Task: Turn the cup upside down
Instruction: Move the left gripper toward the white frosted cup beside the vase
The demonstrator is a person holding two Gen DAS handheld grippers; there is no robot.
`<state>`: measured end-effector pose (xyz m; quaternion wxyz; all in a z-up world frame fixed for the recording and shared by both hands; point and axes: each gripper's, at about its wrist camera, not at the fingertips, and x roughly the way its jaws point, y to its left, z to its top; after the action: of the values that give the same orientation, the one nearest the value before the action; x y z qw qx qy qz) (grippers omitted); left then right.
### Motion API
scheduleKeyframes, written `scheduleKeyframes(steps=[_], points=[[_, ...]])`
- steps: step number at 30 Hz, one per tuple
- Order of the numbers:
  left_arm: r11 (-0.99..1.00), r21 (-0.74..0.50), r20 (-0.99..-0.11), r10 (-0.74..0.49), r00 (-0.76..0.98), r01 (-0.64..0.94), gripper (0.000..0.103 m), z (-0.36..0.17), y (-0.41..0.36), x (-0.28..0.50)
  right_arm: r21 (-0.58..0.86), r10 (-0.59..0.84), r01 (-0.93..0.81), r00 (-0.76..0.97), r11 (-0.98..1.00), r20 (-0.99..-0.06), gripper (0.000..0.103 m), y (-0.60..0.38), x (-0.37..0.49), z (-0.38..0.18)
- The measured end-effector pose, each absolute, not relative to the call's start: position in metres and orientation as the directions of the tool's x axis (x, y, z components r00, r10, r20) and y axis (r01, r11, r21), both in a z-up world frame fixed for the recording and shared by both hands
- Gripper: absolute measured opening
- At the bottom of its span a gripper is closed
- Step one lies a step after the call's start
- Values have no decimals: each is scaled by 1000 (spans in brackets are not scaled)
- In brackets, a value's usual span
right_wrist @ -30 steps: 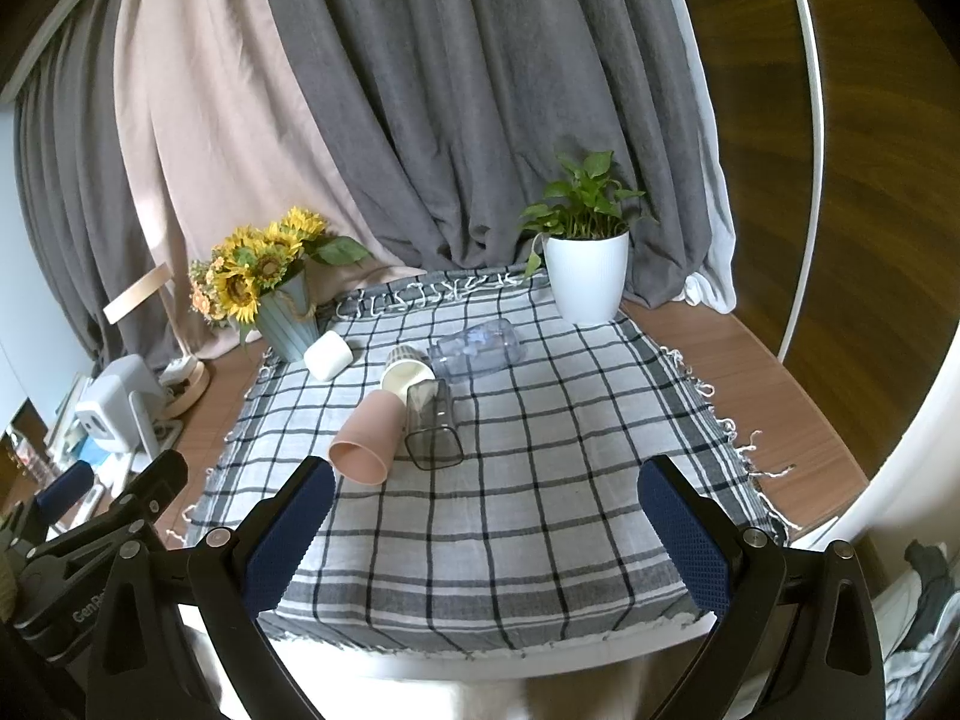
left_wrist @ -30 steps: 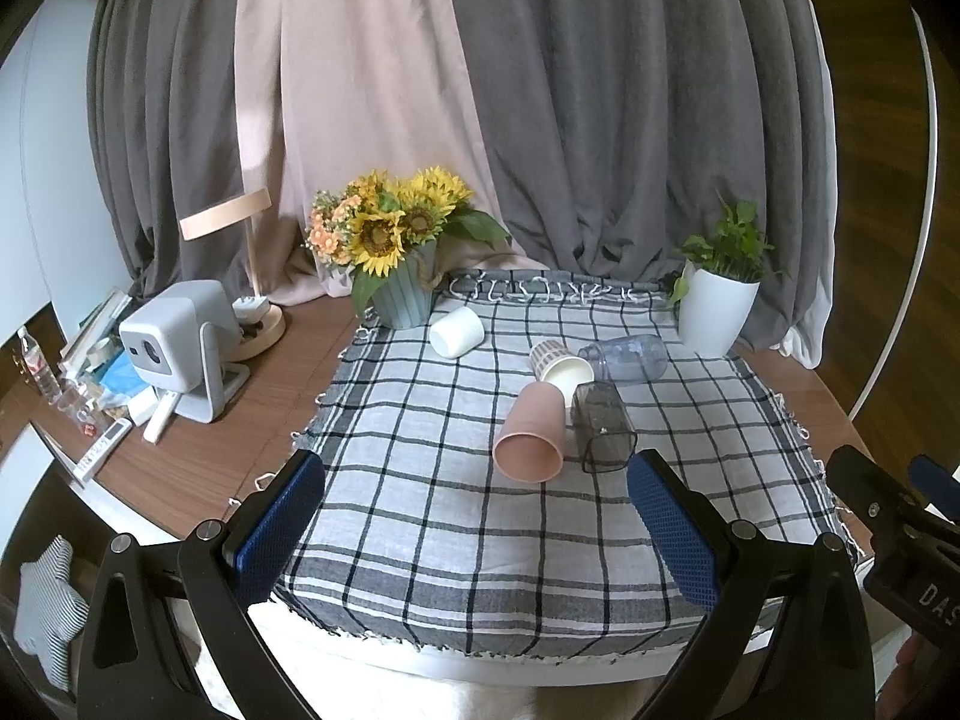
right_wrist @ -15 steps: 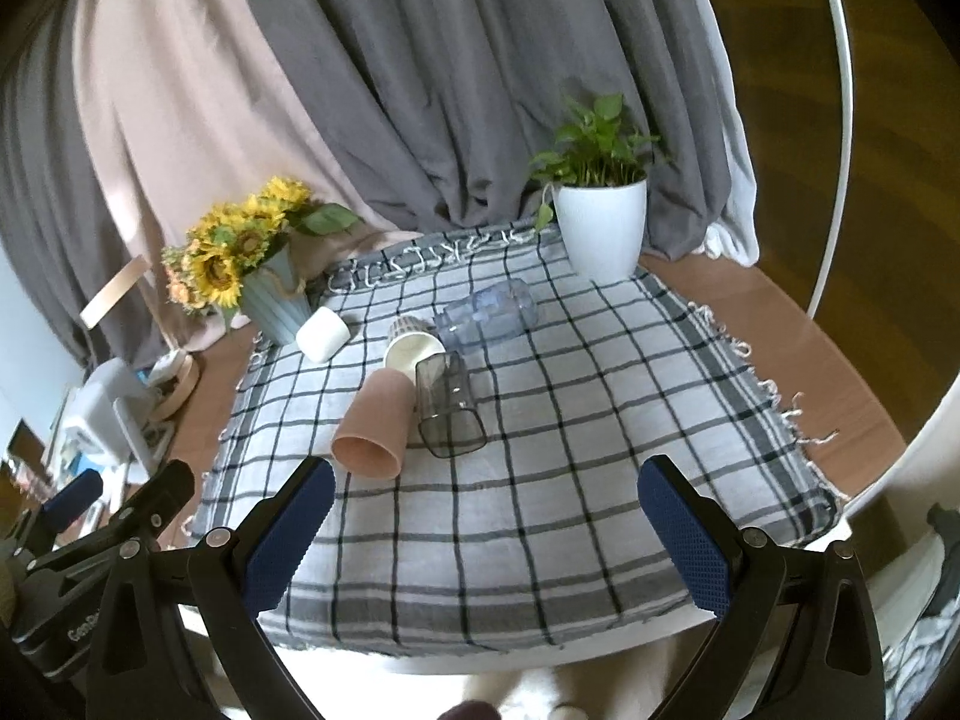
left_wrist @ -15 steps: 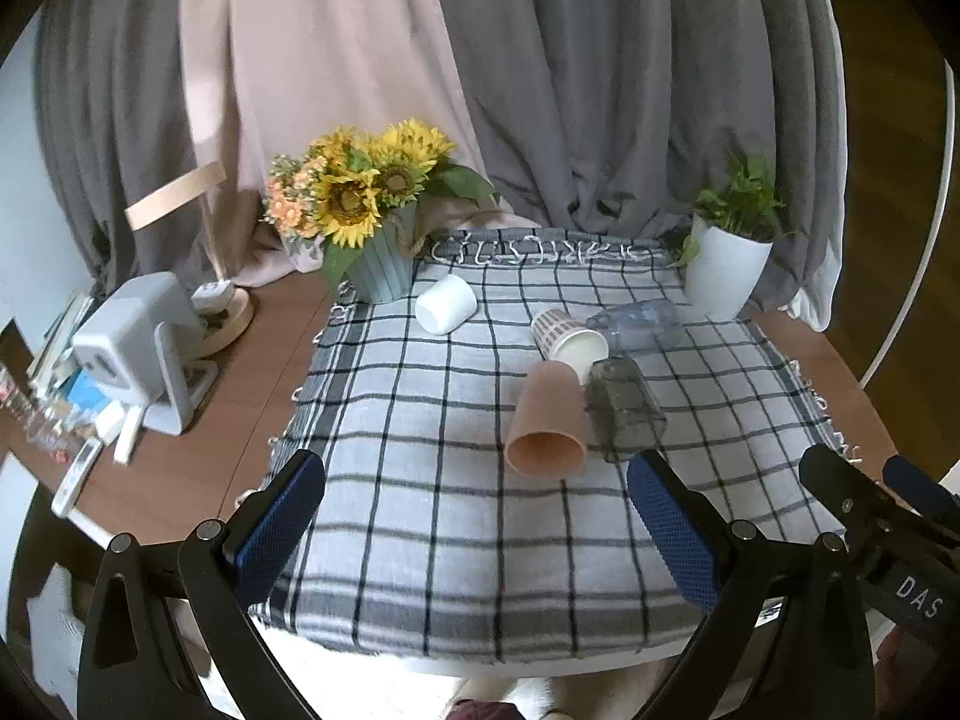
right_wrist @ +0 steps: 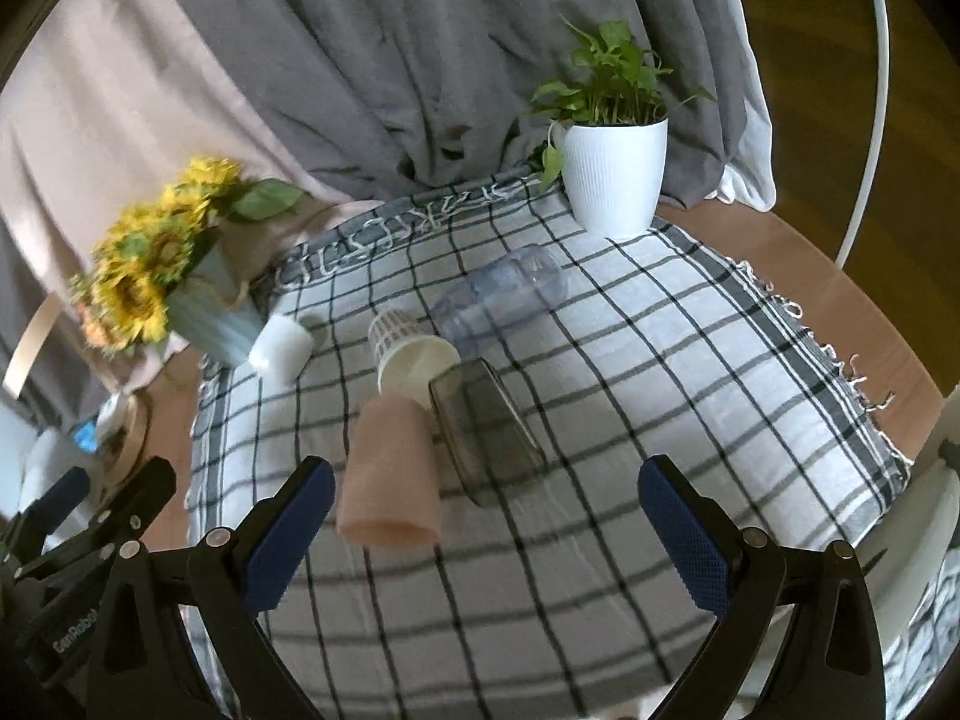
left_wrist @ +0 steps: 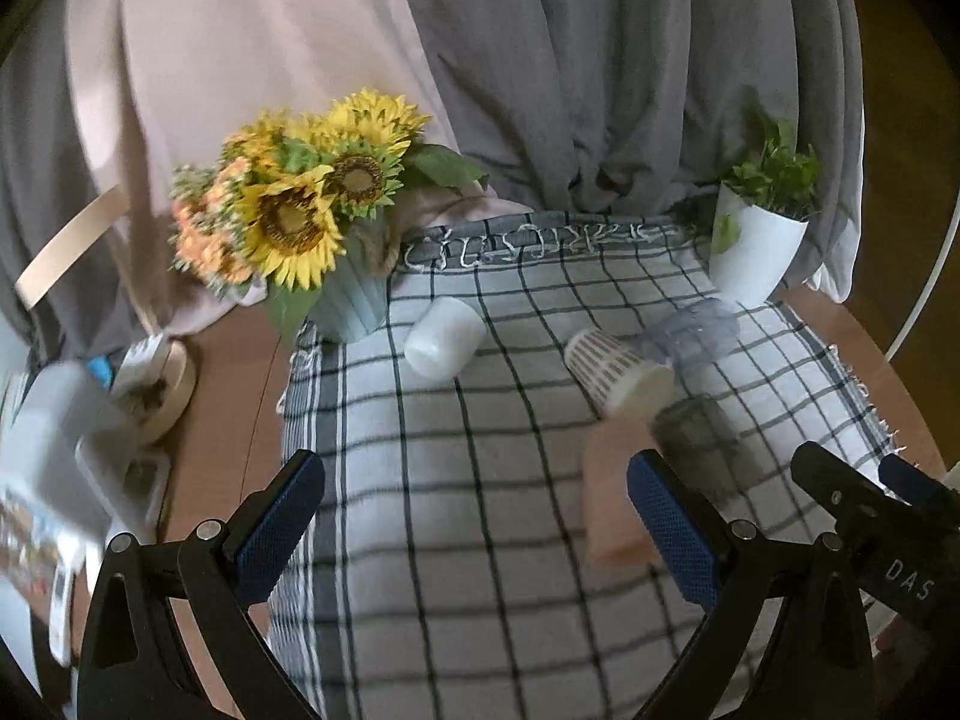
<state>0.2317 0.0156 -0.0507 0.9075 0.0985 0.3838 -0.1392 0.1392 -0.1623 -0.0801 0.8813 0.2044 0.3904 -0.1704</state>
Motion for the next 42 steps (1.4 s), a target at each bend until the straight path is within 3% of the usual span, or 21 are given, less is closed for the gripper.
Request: scheduleKeyframes(steps=[12, 18, 28, 42], points=[[859, 116, -757, -248, 605, 498, 103, -102, 13, 334, 136, -273, 605, 534, 785, -801, 102, -132, 214, -106], [797, 217, -767, -217, 603, 563, 103, -137, -8, 369, 40, -381, 661, 479, 749, -791, 102, -126, 244, -111], [758, 246, -798, -195, 570, 604, 101, -171, -24, 419, -23, -373, 649, 408, 761, -833, 102, -118, 291, -133], [749, 258, -846, -130, 517, 611, 71, -196, -38, 454, 3, -360, 695, 377, 719, -853, 102, -128, 309, -141]])
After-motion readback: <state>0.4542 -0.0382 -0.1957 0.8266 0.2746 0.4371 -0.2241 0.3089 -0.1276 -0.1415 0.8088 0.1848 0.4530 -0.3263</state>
